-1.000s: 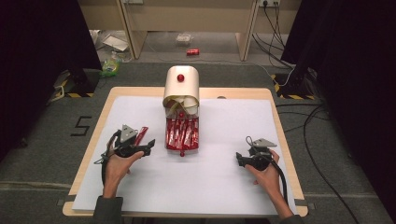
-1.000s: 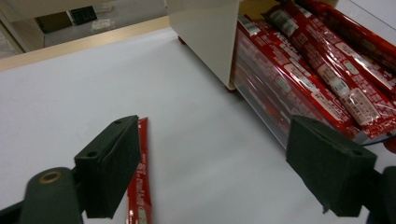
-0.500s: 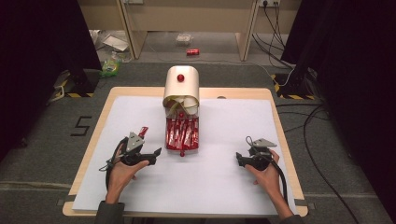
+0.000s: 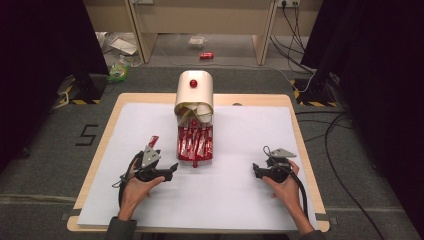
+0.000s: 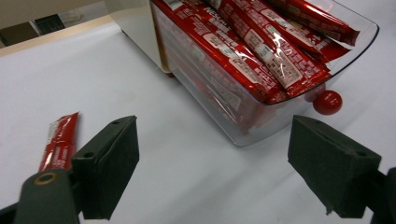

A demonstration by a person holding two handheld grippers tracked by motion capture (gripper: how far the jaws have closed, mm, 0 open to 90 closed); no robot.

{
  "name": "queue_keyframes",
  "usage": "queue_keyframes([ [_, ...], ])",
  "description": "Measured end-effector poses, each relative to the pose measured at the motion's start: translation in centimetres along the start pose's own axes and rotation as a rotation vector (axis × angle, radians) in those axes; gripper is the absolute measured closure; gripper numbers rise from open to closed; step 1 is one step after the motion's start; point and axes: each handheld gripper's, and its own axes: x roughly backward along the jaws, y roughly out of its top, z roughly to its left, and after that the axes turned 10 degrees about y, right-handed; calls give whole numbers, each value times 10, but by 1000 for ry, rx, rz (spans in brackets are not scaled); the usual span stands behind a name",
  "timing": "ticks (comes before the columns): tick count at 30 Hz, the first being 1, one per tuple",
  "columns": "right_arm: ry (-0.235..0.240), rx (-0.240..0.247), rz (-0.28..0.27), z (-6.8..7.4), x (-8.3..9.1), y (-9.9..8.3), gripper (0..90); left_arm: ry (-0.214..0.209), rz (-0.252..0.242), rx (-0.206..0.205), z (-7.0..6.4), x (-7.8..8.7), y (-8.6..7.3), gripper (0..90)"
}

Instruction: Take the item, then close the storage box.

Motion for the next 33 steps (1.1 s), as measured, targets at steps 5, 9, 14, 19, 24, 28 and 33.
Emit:
queue_keyframes([
  [5, 1, -1, 1, 0, 0, 0, 225, -2, -6, -6, -4, 1, 2, 159],
  [9, 1, 0, -1, 0, 0, 0, 225, -3, -12, 11, -6, 0, 3, 156],
  [14, 1, -1, 1, 0, 0, 0, 225, -12, -17, 31, -9, -1, 4, 155],
  [19, 2, 0, 1, 0, 0, 0, 225, -21, -20, 61, -10, -5, 1, 155],
  [24, 1, 0, 1, 0, 0, 0, 225, -22, -13, 56, -15, -10, -1, 155],
  [28, 1, -1, 1, 0, 0, 0, 225, -16, -18, 64, -16, -13, -2, 155],
  [33, 1, 0, 1, 0, 0, 0, 225, -8, -16, 76, -15, -15, -2, 155],
])
